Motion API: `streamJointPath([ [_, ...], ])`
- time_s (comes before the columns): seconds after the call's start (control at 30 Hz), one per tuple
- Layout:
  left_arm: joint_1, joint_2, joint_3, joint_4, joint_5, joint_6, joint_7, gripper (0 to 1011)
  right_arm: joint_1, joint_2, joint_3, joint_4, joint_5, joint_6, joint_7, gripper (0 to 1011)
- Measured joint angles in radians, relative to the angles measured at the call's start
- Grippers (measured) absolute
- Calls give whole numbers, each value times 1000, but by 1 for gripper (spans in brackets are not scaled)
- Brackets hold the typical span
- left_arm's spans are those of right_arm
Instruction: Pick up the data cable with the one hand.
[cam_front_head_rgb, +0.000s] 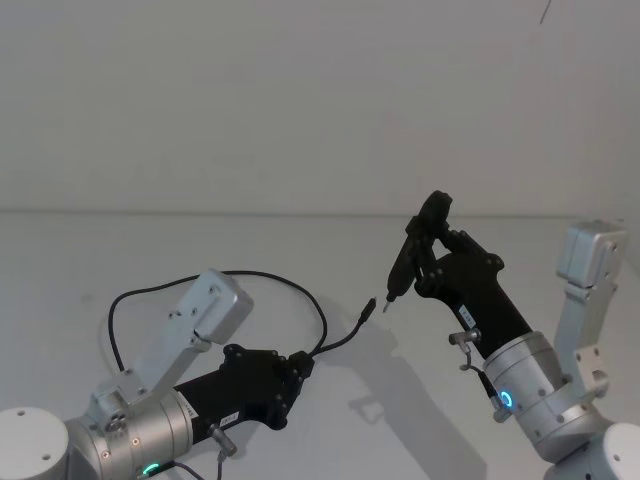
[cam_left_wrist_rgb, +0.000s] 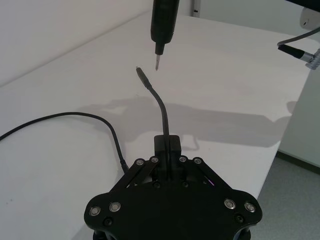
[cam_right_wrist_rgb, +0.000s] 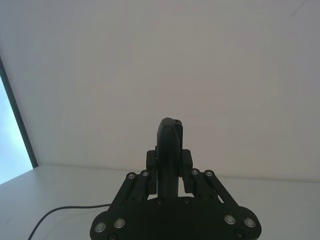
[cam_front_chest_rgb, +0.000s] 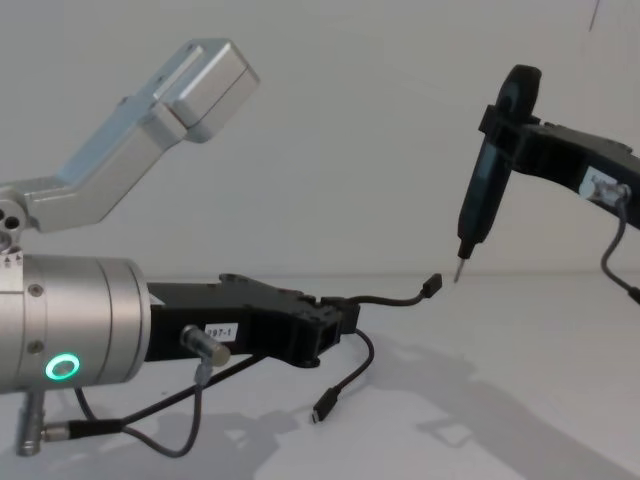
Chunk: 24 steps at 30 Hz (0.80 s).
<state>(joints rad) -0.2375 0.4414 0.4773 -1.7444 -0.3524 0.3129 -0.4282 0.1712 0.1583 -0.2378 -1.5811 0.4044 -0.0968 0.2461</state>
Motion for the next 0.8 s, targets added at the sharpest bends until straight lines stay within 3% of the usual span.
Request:
streamJointPath([
  [0.8, 0, 0, 0, 0, 0, 0, 0, 39, 74, -22, -9, 144, -16, -76, 51, 279],
])
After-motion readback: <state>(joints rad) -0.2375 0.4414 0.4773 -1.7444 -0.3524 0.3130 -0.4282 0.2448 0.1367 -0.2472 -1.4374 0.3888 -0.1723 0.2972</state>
